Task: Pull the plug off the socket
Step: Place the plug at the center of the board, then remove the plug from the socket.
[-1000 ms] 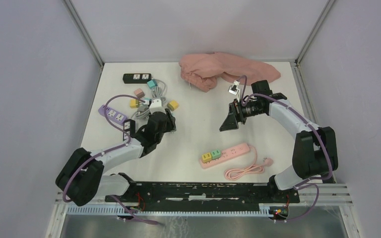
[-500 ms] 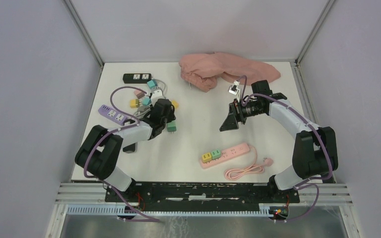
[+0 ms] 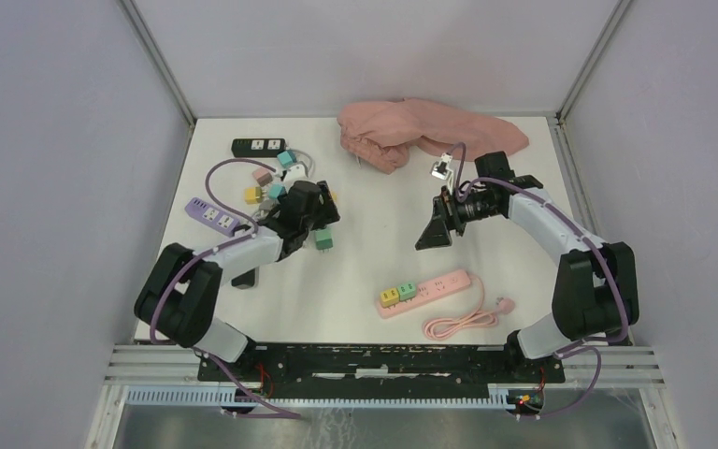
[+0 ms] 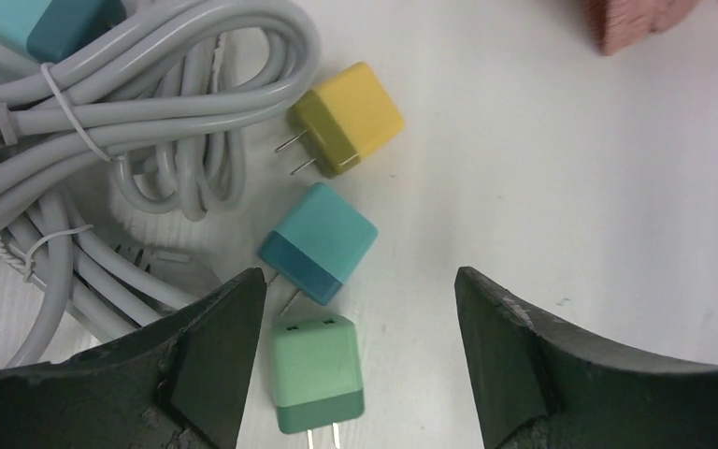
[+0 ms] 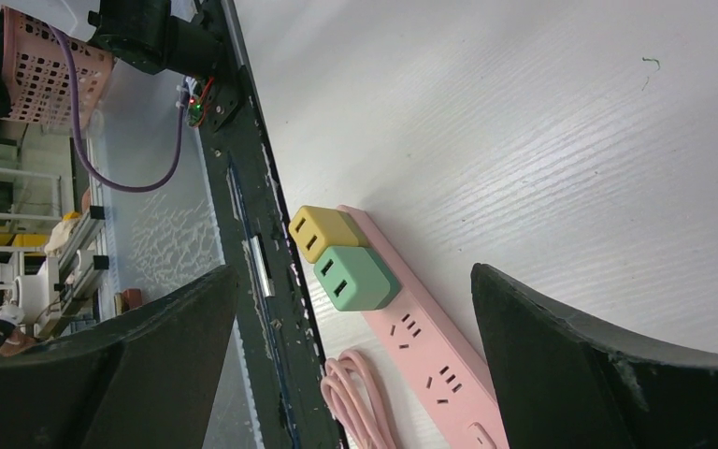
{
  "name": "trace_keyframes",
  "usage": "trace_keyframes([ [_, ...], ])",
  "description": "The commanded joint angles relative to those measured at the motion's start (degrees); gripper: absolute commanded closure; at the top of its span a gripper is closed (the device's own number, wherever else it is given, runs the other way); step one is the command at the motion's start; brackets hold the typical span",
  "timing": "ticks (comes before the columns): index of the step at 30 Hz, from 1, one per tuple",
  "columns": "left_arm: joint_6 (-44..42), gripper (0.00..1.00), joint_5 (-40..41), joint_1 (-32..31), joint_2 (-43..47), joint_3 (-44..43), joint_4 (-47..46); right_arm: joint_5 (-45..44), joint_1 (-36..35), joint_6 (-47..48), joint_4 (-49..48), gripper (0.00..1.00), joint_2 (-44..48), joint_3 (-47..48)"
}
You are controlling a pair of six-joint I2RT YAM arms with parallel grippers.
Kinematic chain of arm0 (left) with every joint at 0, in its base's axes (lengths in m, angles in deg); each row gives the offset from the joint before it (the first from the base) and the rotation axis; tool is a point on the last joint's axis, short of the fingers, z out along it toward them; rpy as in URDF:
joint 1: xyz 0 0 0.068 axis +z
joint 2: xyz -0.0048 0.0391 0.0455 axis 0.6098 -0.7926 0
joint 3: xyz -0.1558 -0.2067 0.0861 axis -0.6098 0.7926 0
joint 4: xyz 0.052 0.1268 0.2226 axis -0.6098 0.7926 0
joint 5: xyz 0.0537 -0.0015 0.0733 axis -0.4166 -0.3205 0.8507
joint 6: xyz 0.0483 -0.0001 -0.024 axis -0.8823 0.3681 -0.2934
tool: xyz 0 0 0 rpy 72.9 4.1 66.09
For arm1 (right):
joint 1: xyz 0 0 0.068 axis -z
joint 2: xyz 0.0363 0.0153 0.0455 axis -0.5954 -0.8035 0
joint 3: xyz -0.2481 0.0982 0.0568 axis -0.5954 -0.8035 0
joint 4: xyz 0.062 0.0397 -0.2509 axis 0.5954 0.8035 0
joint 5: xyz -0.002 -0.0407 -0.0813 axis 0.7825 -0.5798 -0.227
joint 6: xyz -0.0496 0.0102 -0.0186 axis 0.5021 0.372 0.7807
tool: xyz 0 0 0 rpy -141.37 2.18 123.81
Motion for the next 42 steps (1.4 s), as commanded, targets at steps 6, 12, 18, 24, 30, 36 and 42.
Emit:
trace_keyframes([
  [6,1.06,0.17,-15.46,0.27,16.3,7.46,-7.85,15.72,1.62,16.89,7.19,0.0,4.46,1.57],
  [12,0.8,0.14,-28.4,0.27,26.28,15.58,-18.22,16.53,1.89,55.09,37.77,0.0,1.89,6.76],
  [18,2.66,0.08,-41.04,0.22,30.34,22.61,-31.82,12.0,1.86,42.26,27.06,0.0,5.79,4.26],
  [24,5.21,0.03,-48.35,-0.56,30.59,28.25,-44.73,4.08,1.82,23.25,10.61,0.0,10.91,0.3],
  [30,1.54,0.02,-48.26,-6.5,30.63,31.26,-49.46,0.55,1.84,23.78,5.18,0.0,16.45,-4.02],
  [36,-5.74,0.0,-43.88,-14.84,30.14,32.95,-50.57,5.09,1.84,31.92,9.67,0.0,16.48,-4.8],
  [42,-7.66,0.0,-43.5,-18.44,28.57,36.05,-56.7,4.15,0.8,43.66,15.78,0.01,16.4,-5.6],
])
